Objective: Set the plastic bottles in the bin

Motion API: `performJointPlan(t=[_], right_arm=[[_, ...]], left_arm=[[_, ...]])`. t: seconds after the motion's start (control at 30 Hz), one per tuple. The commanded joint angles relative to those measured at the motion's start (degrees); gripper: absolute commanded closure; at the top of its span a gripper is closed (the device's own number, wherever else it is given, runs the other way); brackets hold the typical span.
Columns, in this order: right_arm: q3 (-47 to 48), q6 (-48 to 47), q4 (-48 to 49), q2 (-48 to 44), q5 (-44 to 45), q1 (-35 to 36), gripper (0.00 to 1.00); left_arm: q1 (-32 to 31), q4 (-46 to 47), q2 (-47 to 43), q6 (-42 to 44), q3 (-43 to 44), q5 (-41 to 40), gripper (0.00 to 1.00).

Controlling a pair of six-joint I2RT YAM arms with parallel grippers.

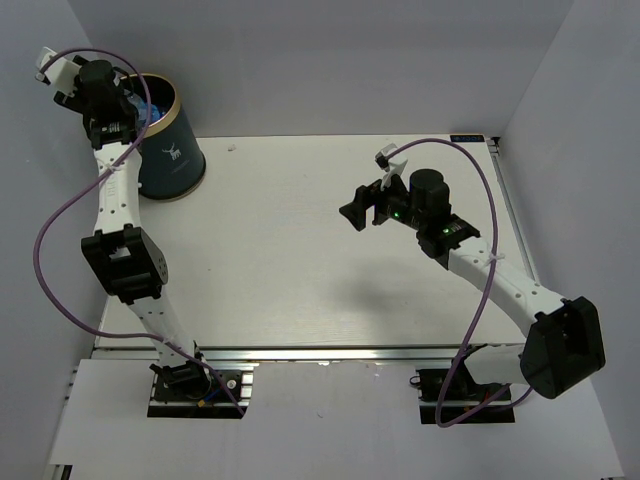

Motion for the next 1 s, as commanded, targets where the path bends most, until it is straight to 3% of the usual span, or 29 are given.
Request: performJointPlan(t=[0.0,0.3,0.47,0.6,0.67,0.87,0.97], right_arm=[[-0.2,-1.3,2.1,0.4,0.9,-0.5,0.11],[-0.3,-2.8,2.0,1.2,2.7,-0.8,0.11],[-0.1,-3.6,1.9,2.5,3.1,-0.9,0.11],[0.4,-4.0,1.0,4.2,4.3,-1.0,0.11],[0.9,-4.0,0.5,4.8,4.3,-1.0,0.11],[1.2,-4.2,-0.6,5.5,4.7,-1.1,0.11],[1.0,-4.2,-0.6,5.2,4.5,-1.1,0.11]], left_arm=[[-0.3,2.6,-1.1,-0.2,2.0,2.8,0.51],[-0.6,12.5,4.1,0.9,1.2,8.5,0.48],[-3.4,17.2,6.2,9.5,-1.3,7.4,0.47],[-7.5,22.2,7.5,19.3,-3.3,2.3,0.34],[-8.4,22.3,8.2,21.3,-2.8,0.8,0.12],[-8.4,19.3,8.3,19.5,-0.6,-1.3,0.02],[-8.4,18.1,6.8,19.5,0.2,-3.8,0.02]])
